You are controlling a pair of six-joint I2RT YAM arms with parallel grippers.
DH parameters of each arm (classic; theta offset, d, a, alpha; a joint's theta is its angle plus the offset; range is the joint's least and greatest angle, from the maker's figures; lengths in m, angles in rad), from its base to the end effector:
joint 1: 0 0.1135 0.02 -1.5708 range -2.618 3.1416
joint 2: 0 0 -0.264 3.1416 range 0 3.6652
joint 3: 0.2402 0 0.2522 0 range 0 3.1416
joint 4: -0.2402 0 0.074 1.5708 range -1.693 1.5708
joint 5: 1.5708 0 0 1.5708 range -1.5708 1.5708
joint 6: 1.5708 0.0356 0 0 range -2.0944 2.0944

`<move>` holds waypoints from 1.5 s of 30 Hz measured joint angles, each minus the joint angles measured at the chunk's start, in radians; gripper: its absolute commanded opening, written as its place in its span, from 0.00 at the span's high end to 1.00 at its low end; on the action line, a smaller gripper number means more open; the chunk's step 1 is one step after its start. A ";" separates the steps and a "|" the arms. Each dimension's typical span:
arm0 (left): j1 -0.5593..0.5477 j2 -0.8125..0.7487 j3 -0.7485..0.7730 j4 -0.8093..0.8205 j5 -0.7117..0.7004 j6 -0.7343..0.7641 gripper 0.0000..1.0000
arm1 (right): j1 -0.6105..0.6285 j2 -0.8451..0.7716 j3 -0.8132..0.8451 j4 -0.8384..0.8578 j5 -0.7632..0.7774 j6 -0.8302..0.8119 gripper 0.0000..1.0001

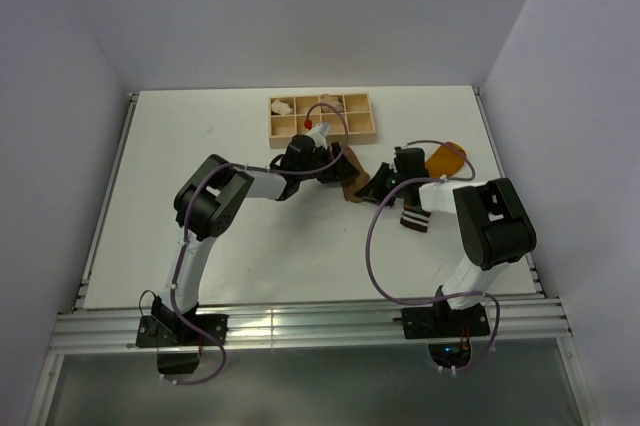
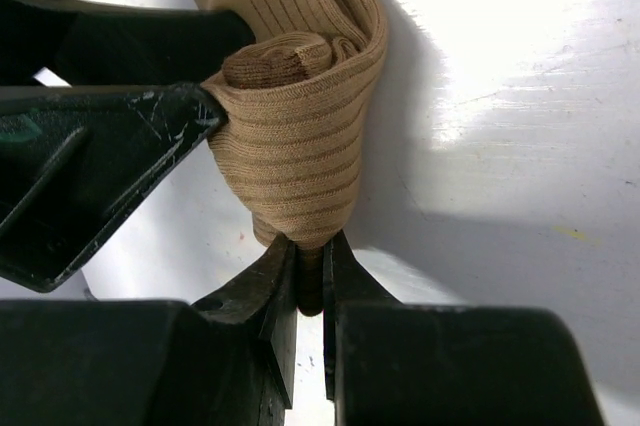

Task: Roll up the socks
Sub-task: Roll the sock at the center of the board.

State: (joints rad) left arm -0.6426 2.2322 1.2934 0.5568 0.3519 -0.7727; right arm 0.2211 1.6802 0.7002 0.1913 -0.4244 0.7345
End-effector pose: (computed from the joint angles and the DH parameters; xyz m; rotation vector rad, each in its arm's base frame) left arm 0.3729 -0.2945 0.1196 0.1175 2.1512 -1.2289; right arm 0.2994 0.0823 0.1304 0.4152 2.4465 0.9415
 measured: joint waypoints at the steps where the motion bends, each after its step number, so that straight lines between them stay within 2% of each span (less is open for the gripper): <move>1: 0.000 0.000 0.002 -0.002 -0.004 0.006 0.38 | 0.000 0.001 0.007 -0.013 -0.002 -0.011 1.00; 13: 0.000 -0.002 -0.008 0.015 -0.071 0.037 0.40 | 0.000 0.007 0.074 -0.151 0.003 -0.094 1.00; 22: 0.010 -0.074 -0.208 0.191 -0.125 -0.038 0.39 | 0.000 0.007 0.058 -0.128 -0.016 -0.035 1.00; 28: 0.003 -0.085 -0.256 0.249 -0.156 -0.086 0.40 | 0.002 -0.002 0.022 -0.070 -0.011 0.051 1.00; 33: -0.027 -0.150 -0.355 0.268 -0.222 -0.133 0.41 | 0.006 -0.029 0.016 -0.076 0.022 0.087 1.00; 37: -0.059 -0.194 -0.419 0.265 -0.278 -0.153 0.43 | 0.011 -0.035 0.043 -0.149 0.072 0.077 1.00; 45: -0.089 -0.216 -0.451 0.268 -0.320 -0.174 0.43 | 0.055 0.010 0.183 -0.315 0.186 -0.019 1.00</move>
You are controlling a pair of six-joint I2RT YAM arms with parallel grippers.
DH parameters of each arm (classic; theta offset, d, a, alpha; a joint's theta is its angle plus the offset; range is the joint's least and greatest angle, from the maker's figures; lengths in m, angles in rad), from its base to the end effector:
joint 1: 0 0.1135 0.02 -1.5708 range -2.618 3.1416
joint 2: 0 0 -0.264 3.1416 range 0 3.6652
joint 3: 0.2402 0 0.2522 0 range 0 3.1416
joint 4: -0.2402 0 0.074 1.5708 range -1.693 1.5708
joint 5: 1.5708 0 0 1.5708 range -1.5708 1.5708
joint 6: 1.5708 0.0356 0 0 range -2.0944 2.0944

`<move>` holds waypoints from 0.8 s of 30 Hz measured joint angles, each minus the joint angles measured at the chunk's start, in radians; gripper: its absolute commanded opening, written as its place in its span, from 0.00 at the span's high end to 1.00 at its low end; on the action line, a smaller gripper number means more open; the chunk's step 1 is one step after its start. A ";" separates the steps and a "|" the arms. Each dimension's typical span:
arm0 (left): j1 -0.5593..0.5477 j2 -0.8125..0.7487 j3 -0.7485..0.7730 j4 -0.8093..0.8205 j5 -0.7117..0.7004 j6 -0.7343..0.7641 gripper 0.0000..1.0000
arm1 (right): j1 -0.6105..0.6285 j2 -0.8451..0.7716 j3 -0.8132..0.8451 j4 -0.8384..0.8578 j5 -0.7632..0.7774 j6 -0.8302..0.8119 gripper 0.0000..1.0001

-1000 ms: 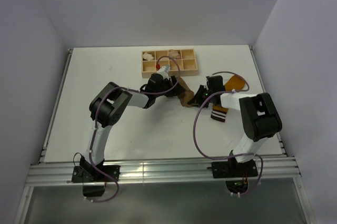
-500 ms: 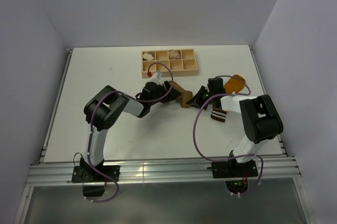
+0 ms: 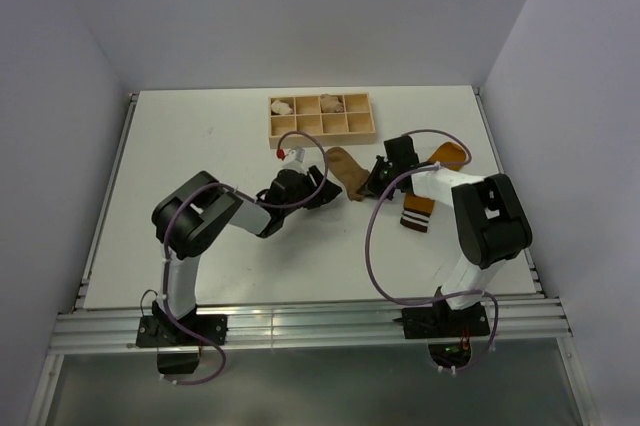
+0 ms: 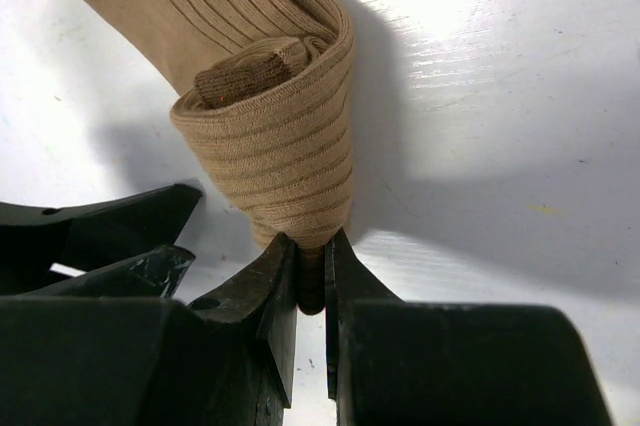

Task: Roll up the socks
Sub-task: Roll the sock at the center of the board.

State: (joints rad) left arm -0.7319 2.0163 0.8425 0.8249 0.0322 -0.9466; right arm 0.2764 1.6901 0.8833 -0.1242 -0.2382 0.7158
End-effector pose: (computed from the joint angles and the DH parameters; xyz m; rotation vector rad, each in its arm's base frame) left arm 0.2870 -0.2593 0.1116 -0.2012 2.0884 -1.1159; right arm 0.3143 0.0979 0.1531 0.4671 2.5654 0.6851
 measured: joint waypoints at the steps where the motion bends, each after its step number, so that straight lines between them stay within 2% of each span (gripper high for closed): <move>1: 0.000 -0.004 -0.004 0.001 -0.003 -0.001 0.43 | 0.003 0.008 0.006 -0.004 0.002 -0.006 1.00; 9: -0.001 -0.016 0.018 -0.031 0.021 0.044 0.43 | 0.021 0.026 0.062 -0.083 0.042 -0.031 1.00; 17: -0.011 0.002 0.158 -0.037 0.060 0.070 0.43 | 0.039 0.035 0.094 -0.132 0.081 -0.026 1.00; 24: -0.030 0.064 0.256 -0.108 0.056 0.070 0.44 | 0.047 0.035 0.100 -0.142 0.096 -0.018 1.00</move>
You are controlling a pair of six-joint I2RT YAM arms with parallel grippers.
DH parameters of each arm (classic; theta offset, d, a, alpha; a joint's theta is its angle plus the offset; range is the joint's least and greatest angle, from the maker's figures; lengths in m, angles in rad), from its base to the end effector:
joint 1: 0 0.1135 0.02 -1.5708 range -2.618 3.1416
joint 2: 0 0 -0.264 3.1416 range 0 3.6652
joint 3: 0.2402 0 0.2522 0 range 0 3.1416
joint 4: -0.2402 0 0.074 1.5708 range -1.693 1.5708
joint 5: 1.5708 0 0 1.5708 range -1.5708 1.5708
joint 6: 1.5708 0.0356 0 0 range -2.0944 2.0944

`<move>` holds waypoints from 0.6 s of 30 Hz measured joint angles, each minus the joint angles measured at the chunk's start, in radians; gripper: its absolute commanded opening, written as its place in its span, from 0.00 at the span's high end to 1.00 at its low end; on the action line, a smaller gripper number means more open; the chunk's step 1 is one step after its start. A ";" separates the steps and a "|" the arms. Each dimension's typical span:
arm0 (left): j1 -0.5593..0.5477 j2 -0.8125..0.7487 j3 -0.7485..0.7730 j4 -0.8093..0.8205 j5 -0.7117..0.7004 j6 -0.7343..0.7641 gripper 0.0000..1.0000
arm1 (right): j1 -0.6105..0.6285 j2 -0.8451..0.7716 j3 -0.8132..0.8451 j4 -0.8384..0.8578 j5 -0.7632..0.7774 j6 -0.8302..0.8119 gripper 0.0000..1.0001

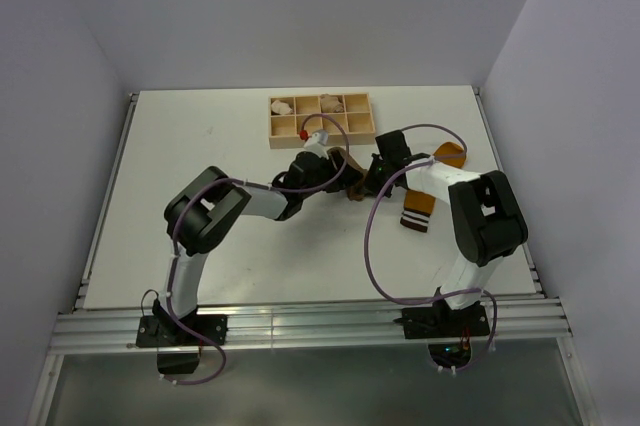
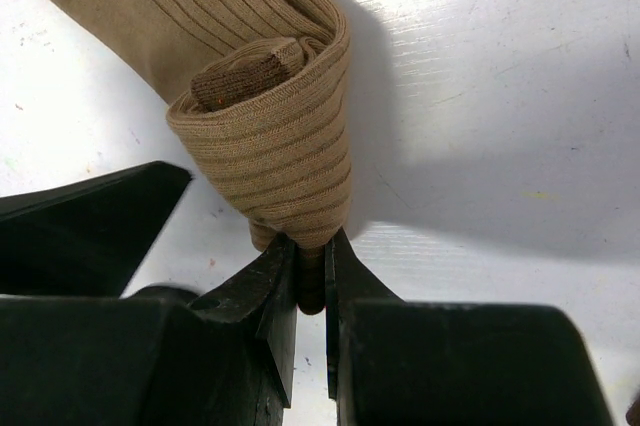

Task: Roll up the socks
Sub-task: Roll the sock at the center of the board.

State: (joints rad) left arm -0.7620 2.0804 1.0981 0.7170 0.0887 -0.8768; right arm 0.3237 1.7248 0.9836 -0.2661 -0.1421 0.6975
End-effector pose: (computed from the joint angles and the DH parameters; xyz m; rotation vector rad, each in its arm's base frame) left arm 0.3164 -0.3063 0.1448 -0.0474 2.0191 -1.1889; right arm 0.3208 0.1129 0.1609 0.4414 2.6298 0.5426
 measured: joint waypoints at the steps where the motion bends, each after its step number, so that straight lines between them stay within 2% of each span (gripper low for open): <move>1: -0.001 0.004 0.000 -0.010 -0.001 0.000 0.44 | 0.000 0.000 0.000 -0.001 0.001 0.001 1.00; 18: -0.010 0.031 0.045 -0.114 0.002 0.001 0.44 | 0.011 0.019 0.032 -0.032 0.019 0.011 0.99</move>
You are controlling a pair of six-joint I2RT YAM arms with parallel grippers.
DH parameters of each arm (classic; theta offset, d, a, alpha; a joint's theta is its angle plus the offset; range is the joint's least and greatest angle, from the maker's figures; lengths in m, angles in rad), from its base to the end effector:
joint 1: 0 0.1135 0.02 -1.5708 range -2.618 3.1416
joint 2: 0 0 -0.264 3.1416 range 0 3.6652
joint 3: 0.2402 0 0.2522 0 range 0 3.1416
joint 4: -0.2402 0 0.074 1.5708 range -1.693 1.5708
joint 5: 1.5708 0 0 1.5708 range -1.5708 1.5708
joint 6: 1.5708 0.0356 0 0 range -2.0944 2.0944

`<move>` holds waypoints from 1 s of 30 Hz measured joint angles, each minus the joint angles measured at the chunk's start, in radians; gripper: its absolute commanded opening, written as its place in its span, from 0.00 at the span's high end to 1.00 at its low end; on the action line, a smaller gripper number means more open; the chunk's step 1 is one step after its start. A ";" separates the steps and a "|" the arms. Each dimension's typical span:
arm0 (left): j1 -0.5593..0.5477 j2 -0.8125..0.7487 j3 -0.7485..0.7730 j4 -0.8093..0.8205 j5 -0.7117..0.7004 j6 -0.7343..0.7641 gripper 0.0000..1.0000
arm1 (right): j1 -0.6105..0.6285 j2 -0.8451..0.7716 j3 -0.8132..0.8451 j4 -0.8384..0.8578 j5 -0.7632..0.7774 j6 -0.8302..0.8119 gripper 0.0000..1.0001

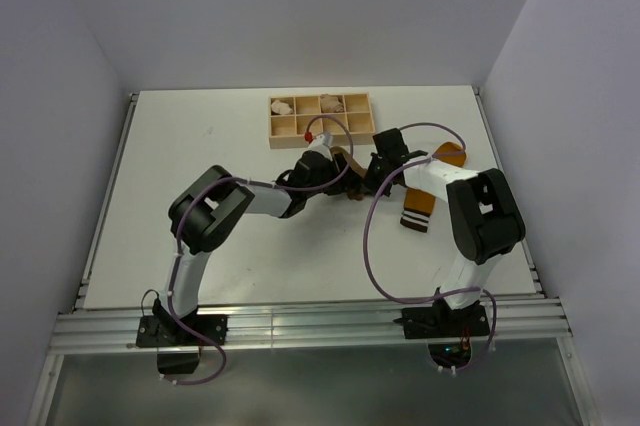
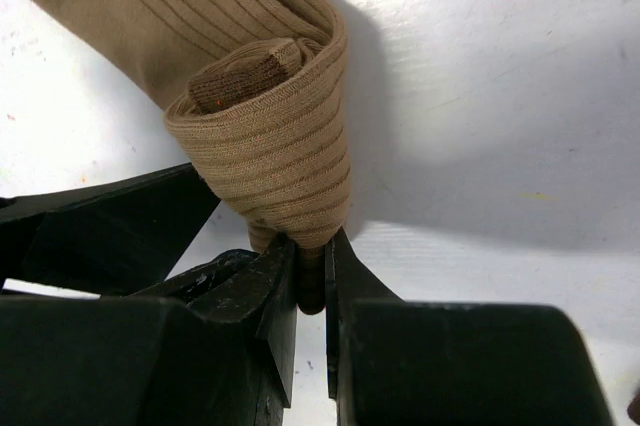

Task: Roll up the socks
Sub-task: Roll the sock at the center of the board.

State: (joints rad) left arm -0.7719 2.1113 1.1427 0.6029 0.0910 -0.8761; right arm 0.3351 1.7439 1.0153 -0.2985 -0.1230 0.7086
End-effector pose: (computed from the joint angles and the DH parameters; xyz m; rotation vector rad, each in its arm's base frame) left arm 0.3175 -0.3136 0.1328 -0.0442 2.1253 -1.1383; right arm 0.3241 0.1175 0.1617 0.4530 2.6454 0.5161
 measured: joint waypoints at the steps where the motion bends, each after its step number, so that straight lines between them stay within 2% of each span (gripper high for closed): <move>1: 0.000 0.003 0.010 -0.010 0.002 0.001 0.44 | 0.000 0.000 0.000 0.002 0.005 0.000 0.99; 11: 0.005 0.042 0.064 -0.031 0.024 -0.001 0.44 | -0.002 0.008 0.000 0.015 0.050 0.000 0.98; 18: 0.005 -0.005 -0.024 0.014 -0.025 0.002 0.41 | 0.014 0.010 0.000 0.026 0.017 -0.011 0.98; 25: 0.006 -0.040 -0.026 0.013 -0.038 0.004 0.42 | 0.019 0.013 0.000 0.032 -0.002 -0.015 0.98; 30: 0.009 -0.037 0.027 -0.056 -0.042 0.007 0.41 | 0.018 0.014 0.001 0.032 0.003 -0.014 0.98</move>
State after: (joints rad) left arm -0.7628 2.0747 1.1702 0.5465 0.0486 -0.8688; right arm 0.3527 1.7576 1.0161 -0.2665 -0.1204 0.6941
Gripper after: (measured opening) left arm 0.584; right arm 0.158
